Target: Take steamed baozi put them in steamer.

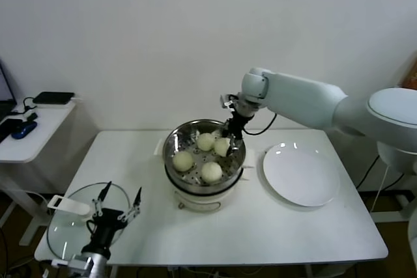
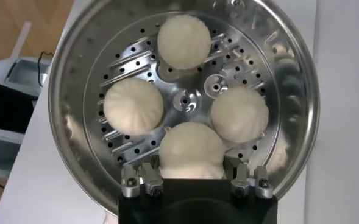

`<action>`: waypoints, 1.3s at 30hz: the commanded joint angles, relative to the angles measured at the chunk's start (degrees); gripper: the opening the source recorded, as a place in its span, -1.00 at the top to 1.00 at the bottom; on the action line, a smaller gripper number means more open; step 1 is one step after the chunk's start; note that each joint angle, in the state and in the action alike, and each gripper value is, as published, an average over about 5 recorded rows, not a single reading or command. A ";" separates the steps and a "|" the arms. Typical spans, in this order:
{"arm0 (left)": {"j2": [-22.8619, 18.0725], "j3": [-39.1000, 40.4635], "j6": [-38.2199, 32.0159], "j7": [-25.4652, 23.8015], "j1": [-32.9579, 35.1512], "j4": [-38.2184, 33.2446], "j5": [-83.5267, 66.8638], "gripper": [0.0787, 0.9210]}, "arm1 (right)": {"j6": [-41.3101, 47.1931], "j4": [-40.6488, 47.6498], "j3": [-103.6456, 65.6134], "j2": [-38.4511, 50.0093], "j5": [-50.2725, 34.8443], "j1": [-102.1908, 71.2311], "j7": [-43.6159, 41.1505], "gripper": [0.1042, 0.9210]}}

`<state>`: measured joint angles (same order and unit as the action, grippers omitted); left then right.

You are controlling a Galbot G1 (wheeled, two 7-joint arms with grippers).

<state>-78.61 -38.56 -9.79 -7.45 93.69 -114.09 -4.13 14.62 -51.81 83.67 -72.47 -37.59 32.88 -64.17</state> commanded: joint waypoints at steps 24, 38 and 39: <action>-0.09 0.19 -0.01 0.01 -0.09 0.33 0.07 -0.77 | -0.30 2.66 -0.30 -1.27 2.32 -2.17 -1.13 -0.74; -0.35 0.80 0.39 0.04 -0.58 -0.02 0.45 -0.77 | -1.53 1.66 0.94 -0.68 -1.33 3.21 -3.88 -0.76; -0.34 0.80 0.34 0.04 -0.54 0.03 0.45 -0.77 | -1.62 1.37 0.91 -0.20 -1.67 3.75 -3.87 -0.76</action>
<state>-78.90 -37.85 -9.42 -7.41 93.13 -114.14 -3.77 13.38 -49.45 84.16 -73.79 -36.99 33.07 -66.97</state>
